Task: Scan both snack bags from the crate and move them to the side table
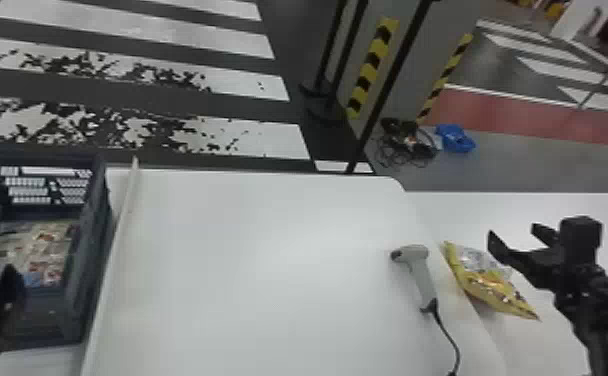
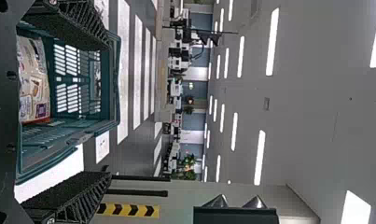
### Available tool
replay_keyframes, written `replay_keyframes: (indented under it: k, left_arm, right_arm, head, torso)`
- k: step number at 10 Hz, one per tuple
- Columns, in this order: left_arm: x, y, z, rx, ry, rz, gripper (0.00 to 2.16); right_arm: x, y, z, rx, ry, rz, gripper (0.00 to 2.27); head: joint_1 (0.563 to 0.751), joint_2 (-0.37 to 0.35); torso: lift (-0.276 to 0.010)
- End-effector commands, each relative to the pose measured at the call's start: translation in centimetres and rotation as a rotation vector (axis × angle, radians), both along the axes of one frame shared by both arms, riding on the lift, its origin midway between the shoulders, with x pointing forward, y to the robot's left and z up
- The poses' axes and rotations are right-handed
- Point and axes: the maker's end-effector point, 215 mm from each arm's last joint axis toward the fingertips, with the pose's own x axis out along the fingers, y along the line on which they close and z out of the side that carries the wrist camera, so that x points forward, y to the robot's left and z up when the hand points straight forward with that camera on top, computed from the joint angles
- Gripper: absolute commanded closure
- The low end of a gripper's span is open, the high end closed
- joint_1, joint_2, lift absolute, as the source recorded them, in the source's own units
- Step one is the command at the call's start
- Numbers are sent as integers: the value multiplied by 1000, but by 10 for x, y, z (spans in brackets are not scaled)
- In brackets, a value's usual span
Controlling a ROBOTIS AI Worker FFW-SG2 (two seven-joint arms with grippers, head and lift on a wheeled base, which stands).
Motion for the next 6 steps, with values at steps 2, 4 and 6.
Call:
replay_keyframes:
  k: [2,4,6]
  left_arm:
    - [-3,-6,5,2,-2,-7,33]
    - [-5,-7,10,2,-9,-8,33]
    - [-6,-8,11,0,-8,-7,33]
  right_arm:
    - [-7,83,26,228,-138,33,117]
    - [-16,159,31,319,-201,99,117]
    - [-23,218,35,385,-280,150,117]
  head:
    - [695,-350]
    - [695,-350]
    - [695,-350]
  torso:
    - [-95]
    - [-95]
    - [-95]
